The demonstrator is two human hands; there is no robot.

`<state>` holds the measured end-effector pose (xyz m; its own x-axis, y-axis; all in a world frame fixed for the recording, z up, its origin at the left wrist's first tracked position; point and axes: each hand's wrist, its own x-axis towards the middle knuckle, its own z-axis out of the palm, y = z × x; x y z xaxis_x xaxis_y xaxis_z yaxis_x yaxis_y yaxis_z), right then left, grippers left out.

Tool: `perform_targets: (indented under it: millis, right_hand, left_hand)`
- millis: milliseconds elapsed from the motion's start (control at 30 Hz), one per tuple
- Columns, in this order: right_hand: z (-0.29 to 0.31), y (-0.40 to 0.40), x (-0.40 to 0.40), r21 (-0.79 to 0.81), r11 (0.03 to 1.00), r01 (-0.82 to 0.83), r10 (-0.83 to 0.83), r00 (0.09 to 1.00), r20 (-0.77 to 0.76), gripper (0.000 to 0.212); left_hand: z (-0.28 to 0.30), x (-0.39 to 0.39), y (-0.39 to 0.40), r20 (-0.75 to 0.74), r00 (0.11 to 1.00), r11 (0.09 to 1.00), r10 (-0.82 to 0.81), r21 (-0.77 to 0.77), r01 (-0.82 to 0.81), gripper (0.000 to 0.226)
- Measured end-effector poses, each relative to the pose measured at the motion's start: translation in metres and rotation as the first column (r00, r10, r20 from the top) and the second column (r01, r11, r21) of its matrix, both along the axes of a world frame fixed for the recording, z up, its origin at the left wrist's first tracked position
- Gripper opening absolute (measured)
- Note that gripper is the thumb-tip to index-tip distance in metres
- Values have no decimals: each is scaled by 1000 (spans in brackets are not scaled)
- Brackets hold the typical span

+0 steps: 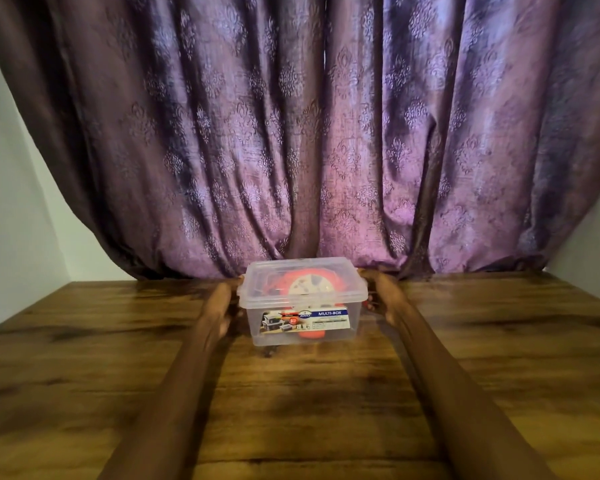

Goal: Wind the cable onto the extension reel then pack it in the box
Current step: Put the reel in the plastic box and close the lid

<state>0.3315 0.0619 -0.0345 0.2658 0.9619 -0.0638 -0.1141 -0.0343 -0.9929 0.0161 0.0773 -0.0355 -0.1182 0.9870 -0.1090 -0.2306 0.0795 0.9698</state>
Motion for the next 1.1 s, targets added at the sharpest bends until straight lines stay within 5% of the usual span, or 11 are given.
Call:
perform_targets:
  millis: [200,500,633,733,900,1100]
  right_hand:
    - [-17,-3,0,-73,995,-65,61,997,-47,49]
    - [-3,-6,-20,61,995,79,-62,968,-241,15]
    - [-5,-16,-39,183,983,3,62,935,-349,37]
    - [-7,-19,-41,204,977,-56,128,924,-361,52]
    - [-5,-23,-41,196,977,-83,145,934,-327,51]
    - [4,-25,-36,288,950,-121,184,962,-203,50]
  left_hand:
    - [-21,6,-4,112,992,998,-64,17,62,49]
    - [-13,8,-8,435,900,996,13,75,-51,19]
    - [-15,33,-28,332,937,964,-112,265,21,47]
    - [-16,39,-37,291,950,947,-117,319,19,47]
    - [-16,27,-34,130,986,926,-108,373,53,32]
    - [-9,25,-26,-44,996,926,-72,369,83,46]
